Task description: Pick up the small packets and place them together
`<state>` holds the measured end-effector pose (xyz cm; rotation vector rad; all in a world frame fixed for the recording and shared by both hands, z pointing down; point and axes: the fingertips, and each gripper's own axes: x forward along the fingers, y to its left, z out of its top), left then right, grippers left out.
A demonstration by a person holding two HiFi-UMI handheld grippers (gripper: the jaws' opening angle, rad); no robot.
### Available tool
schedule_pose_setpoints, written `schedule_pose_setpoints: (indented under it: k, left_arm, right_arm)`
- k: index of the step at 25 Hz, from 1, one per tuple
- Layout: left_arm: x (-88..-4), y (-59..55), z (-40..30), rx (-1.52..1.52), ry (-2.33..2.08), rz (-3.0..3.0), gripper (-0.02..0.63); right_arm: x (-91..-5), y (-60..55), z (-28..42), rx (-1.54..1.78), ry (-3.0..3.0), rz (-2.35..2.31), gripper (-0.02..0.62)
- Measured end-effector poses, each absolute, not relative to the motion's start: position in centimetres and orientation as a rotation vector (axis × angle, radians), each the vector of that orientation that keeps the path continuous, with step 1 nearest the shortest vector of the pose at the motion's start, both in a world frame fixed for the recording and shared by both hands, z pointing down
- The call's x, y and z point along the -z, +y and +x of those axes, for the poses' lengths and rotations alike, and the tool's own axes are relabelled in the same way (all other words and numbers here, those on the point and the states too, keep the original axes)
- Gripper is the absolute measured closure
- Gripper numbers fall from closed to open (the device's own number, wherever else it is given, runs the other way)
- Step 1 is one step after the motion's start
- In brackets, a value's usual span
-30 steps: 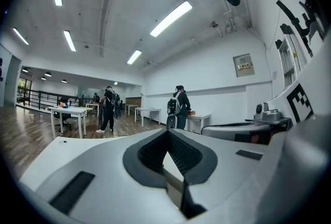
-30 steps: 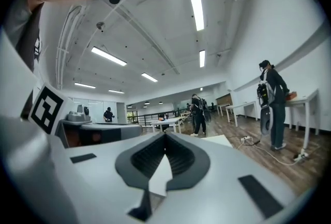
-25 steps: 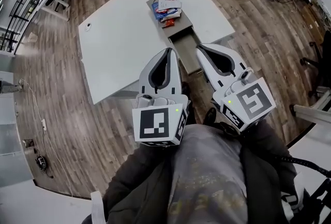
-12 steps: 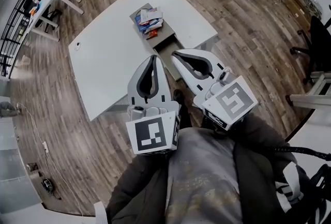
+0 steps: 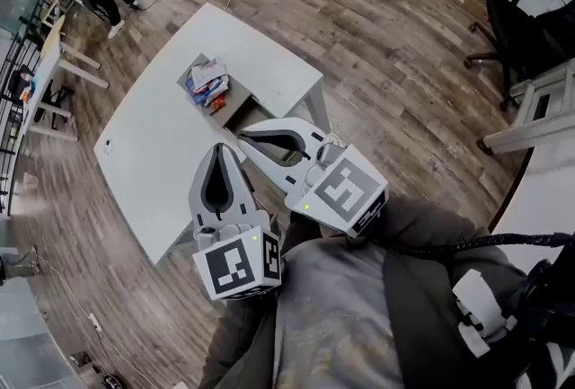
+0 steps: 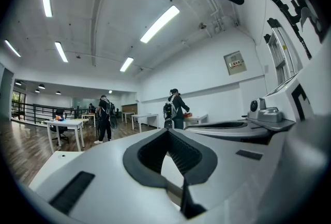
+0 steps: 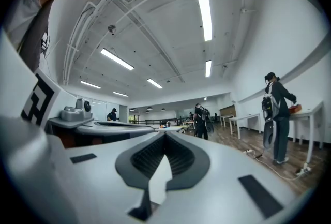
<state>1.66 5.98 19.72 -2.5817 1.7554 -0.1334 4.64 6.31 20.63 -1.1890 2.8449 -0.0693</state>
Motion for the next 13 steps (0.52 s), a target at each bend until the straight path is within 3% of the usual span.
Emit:
schedule_pose_setpoints:
  k: [13]
  left_arm:
    - [-19.9,6.5,-0.2,0.169,1.814,-2.539,0.603]
  right_arm:
    - [-21.2,6.5,2.5,0.084,2.874,-1.107,0.591]
